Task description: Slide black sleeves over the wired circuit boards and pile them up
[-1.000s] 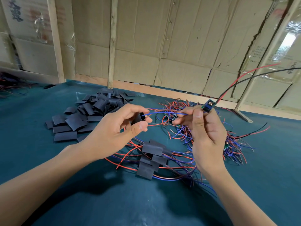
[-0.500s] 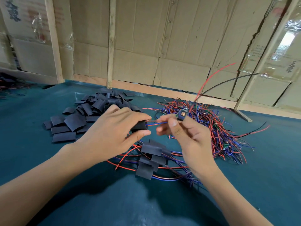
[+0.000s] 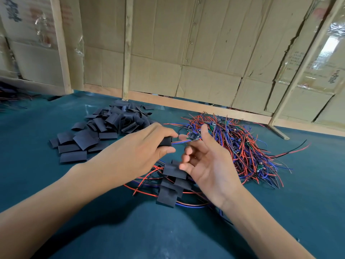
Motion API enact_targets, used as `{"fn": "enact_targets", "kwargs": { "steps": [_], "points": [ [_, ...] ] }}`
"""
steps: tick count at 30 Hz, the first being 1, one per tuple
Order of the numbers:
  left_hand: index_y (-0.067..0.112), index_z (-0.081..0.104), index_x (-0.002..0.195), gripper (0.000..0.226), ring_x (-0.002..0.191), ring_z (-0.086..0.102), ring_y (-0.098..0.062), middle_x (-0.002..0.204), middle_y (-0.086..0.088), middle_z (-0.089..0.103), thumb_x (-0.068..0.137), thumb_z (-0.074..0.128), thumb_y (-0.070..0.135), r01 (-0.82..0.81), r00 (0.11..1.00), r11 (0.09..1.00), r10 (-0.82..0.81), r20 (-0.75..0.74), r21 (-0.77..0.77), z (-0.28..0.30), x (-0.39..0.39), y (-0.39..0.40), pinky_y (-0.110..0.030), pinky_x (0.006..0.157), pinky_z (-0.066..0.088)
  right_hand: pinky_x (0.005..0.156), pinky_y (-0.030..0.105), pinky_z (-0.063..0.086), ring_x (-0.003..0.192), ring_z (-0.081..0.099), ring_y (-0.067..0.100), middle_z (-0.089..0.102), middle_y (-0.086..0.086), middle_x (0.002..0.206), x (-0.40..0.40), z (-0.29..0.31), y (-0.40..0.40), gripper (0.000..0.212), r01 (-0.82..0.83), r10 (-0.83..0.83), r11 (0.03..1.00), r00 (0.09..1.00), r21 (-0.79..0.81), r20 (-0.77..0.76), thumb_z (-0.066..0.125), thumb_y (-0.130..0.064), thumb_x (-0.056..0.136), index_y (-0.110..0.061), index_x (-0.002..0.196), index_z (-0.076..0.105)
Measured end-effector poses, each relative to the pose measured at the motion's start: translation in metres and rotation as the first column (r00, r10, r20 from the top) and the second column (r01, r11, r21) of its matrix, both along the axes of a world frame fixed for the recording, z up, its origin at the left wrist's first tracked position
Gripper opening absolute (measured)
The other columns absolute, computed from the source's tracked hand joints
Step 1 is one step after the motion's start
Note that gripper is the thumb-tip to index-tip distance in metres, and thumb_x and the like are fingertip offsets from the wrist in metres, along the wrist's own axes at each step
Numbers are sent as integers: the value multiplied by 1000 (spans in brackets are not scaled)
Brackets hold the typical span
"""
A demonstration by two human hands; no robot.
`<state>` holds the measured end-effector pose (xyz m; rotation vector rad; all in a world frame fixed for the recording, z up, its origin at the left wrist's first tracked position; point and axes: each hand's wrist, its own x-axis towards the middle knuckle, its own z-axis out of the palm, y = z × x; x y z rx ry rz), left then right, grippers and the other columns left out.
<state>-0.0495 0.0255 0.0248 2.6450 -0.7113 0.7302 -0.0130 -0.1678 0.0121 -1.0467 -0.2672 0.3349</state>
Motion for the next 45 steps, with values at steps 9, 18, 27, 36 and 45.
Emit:
{"fn": "enact_targets", "kwargs": {
  "steps": [9, 18, 27, 36, 45],
  "points": [
    [6, 55, 135, 57, 104, 66, -24, 122, -8, 66, 95, 48, 45, -8, 1000, 998, 9, -20, 61, -4, 0, 2, -27, 94, 36, 63, 33, 58, 64, 65, 21, 65, 10, 73, 4, -1, -6, 8, 24, -24, 1000, 1000, 4, -16, 76, -17, 75, -10, 77, 78],
    [26, 49, 134, 60, 117, 45, 3, 131, 19, 59, 85, 46, 61, 5, 995, 986, -22, -97, -168, -9, 4, 6, 7, 84, 26, 45, 27, 53, 57, 66, 20, 72, 19, 84, -5, 5, -4, 8, -47, 57, 993, 995, -113, 82, 79, -10, 71, -11, 79, 78],
    [24, 51, 130, 55, 125, 47, 7, 130, 20, 60, 87, 51, 58, 36, 995, 963, -58, -78, -267, -12, 3, 3, -7, 94, 39, 41, 27, 52, 60, 70, 24, 73, 18, 82, -7, 9, -6, 7, -71, 81, 991, 993, -114, 82, 77, -13, 72, -14, 79, 78],
    [27, 47, 129, 57, 126, 42, 3, 120, 29, 49, 86, 47, 64, 39, 996, 968, -59, -72, -246, -14, 5, 3, -4, 94, 34, 39, 25, 46, 55, 65, 18, 70, 10, 78, -8, 6, -4, 5, -13, 39, 987, 985, -159, 166, 74, -14, 80, -11, 79, 78],
    [37, 42, 126, 48, 125, 49, 6, 132, 25, 56, 87, 49, 64, 43, 991, 958, -78, -112, -284, -16, 5, 5, -17, 89, 49, 40, 25, 47, 56, 66, 18, 71, 13, 80, -6, 1, -3, 7, -18, 52, 983, 981, -181, 184, 76, -13, 76, -9, 82, 78]
  ]
}}
